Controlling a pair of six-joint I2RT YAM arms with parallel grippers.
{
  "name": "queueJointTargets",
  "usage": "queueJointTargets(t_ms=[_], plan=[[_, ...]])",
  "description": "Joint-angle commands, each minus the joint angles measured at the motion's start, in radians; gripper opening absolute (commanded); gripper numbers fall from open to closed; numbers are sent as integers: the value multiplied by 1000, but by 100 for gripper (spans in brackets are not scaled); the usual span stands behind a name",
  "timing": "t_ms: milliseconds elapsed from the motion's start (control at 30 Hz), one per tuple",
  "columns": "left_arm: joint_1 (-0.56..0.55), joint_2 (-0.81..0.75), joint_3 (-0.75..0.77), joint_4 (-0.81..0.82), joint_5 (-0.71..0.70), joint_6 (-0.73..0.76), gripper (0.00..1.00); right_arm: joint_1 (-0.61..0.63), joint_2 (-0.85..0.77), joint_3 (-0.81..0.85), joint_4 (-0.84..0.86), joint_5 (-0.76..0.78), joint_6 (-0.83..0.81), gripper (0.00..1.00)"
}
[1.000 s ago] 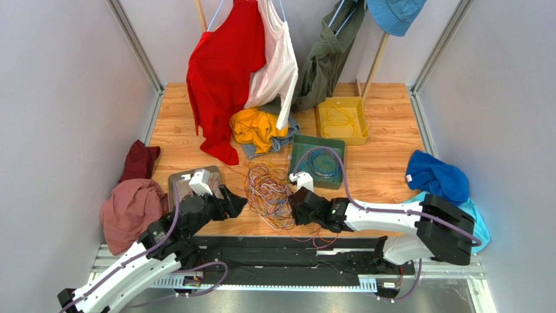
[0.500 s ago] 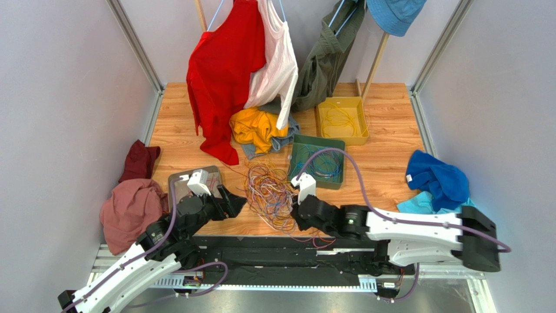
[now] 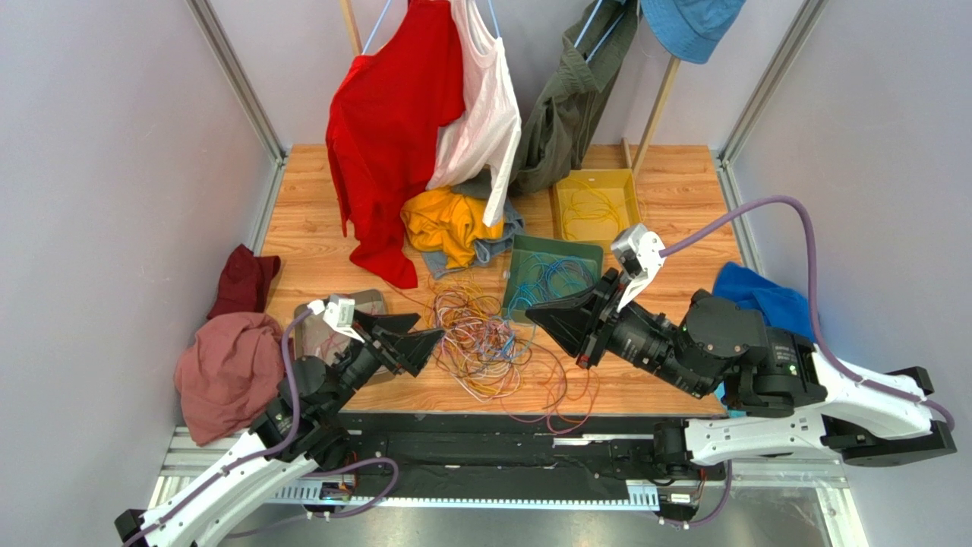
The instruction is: Untangle the cables
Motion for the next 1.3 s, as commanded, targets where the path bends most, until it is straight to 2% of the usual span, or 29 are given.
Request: queueJointTargets(t_ms=[0,67,167,300,400,600,733,833,967,1033,1133,1167,1233,1267], plan=[[-3,40,-14,307,125,78,99,7,38,170,-82,-39,-81,0],[-3,64,-6,358,163,86,99,5,61,284,-113,-64,-110,0],[-3,80,12,384,152,95,99,5,76,338,-110,-113,-107,0],[-3,132,44,416,183,115,99,7,90,300,-100,-131,-87,0],[-12,196,59,526,259,136,99,7,91,263,-85,-136,-70,0],[-116,365,141,643,308,253,99,7,99,235,-59,-148,-58,0],[-227,546,214,661,291,348,99,7,111,226,-53,-151,-53,0],[-245,645,242,684,303,368,99,7,111,223,-54,-153,-49,0],[-248,699,236,718,303,358,98,7,99,211,-56,-150,-44,0],[-248,704,225,715,277,357,91,7,87,203,-57,-142,-46,0],[-248,681,222,652,245,362,67,5,62,182,-54,-130,-43,0],[-247,672,225,625,233,364,46,7,55,174,-51,-127,-41,0],[-248,615,254,522,195,365,14,7,30,139,-44,-121,-40,3],[-248,588,274,472,170,367,0,8,21,125,-33,-121,-37,21]])
